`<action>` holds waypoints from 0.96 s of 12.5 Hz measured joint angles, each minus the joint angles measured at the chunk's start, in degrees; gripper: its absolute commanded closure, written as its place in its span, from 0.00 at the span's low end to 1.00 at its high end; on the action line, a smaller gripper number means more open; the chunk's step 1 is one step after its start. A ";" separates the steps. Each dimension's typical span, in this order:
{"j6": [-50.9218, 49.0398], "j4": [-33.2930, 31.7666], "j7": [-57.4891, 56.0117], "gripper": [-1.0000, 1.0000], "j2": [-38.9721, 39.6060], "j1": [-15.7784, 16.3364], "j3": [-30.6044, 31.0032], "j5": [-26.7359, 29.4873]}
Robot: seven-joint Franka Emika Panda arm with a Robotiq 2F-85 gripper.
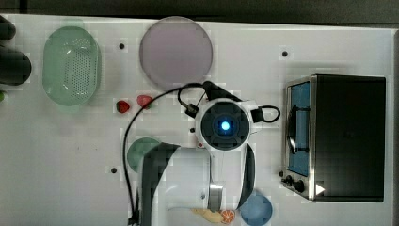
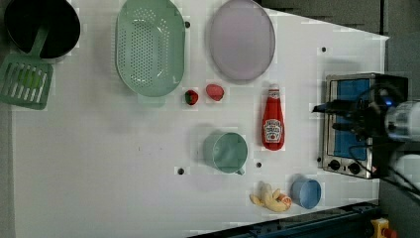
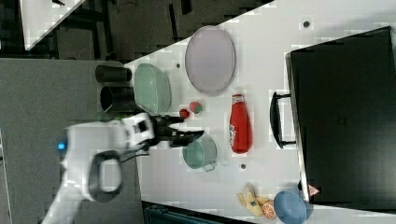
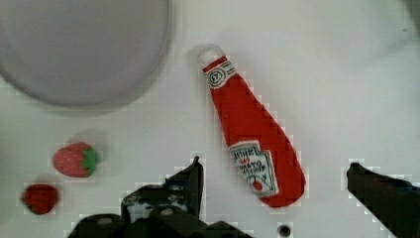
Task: Pick ketchup from plate and place it on table.
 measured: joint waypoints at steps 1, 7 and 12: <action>-3.13 2.46 2.22 0.00 -1.31 0.16 0.23 0.08; -20.80 20.81 6.18 0.00 -2.89 0.31 1.05 0.06; -33.78 29.49 7.41 0.00 -2.75 0.23 0.12 0.34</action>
